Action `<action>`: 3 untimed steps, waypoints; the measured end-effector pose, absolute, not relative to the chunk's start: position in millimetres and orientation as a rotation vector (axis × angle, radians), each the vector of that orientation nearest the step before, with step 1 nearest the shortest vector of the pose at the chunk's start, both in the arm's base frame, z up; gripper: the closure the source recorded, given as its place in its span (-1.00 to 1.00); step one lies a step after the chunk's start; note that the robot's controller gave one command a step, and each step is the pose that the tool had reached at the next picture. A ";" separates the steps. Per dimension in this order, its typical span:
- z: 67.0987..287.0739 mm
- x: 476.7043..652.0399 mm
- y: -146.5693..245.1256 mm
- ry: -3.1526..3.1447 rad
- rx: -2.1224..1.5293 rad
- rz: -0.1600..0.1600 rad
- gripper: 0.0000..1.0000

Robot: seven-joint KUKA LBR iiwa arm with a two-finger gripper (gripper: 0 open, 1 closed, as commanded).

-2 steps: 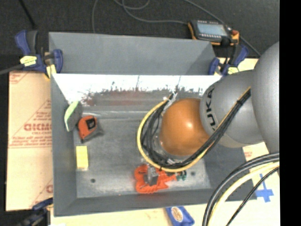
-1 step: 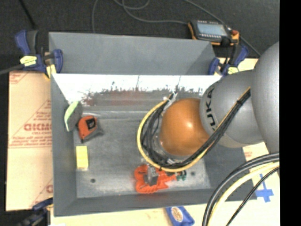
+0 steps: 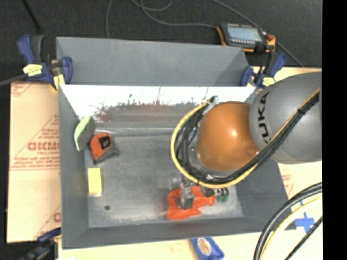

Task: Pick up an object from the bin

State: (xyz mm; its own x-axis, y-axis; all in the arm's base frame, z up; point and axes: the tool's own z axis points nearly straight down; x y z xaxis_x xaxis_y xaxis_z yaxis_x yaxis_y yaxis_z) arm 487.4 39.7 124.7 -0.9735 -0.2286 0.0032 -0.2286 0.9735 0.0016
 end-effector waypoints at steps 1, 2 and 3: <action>139.2 495.0 23.1 -3.136 0.367 0.002 1.00; 150.3 510.4 7.9 -3.109 0.364 -0.003 1.00; 221.0 506.7 21.8 -3.119 0.350 0.000 1.00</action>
Offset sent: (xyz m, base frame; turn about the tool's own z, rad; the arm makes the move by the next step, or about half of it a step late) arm 0.0668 -0.0573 0.1184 0.0006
